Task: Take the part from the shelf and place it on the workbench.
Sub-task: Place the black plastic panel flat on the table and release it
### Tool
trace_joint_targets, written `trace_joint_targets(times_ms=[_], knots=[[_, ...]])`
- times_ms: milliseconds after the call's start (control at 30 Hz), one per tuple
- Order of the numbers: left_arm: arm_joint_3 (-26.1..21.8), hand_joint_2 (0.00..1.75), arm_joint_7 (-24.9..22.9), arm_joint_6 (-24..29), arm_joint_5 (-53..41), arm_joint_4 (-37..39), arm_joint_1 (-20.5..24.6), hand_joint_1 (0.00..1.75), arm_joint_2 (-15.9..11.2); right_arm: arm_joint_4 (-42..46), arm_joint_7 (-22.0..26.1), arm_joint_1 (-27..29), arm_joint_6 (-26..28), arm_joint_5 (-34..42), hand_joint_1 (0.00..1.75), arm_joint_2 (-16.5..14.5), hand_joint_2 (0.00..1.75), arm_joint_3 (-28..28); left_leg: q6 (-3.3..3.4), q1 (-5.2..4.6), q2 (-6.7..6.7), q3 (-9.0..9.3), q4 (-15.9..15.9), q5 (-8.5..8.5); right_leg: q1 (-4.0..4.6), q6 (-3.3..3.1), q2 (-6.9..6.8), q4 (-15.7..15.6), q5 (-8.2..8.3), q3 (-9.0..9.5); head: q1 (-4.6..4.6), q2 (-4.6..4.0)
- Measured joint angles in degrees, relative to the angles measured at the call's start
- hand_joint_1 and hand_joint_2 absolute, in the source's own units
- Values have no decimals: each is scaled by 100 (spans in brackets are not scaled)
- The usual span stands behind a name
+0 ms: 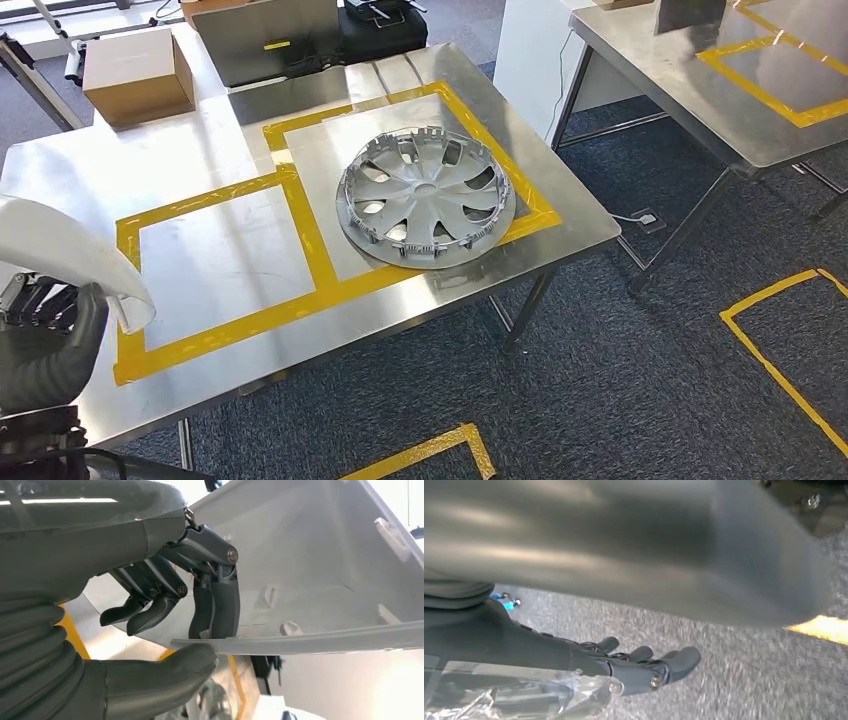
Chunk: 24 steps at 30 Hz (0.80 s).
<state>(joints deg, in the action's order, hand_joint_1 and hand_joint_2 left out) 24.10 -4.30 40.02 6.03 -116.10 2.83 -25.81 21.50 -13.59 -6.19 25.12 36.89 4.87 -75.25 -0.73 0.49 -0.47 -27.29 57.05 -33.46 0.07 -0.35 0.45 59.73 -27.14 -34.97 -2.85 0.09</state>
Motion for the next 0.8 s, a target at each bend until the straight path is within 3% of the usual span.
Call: trace_joint_targets(times_ms=[300,633,800], knots=[[-892,175,-529,19,-644,575,-165,175,-187,182,-219,4,180,-160,0,166,0,-11,0,0,0,0,0,0,0,0,1,-1,0,1,1,0],[-1472,175,-1771,-38,-2214,1162,-239,175,-593,402,-383,2,74,-255,0,246,0,-55,0,1,0,0,0,0,1,0,0,-1,0,3,1,0],[-1560,175,-2727,-616,-3545,1396,-240,175,-939,466,-415,3,4,-294,0,298,0,-61,0,1,0,5,0,1,1,0,1,-1,0,3,1,0]])
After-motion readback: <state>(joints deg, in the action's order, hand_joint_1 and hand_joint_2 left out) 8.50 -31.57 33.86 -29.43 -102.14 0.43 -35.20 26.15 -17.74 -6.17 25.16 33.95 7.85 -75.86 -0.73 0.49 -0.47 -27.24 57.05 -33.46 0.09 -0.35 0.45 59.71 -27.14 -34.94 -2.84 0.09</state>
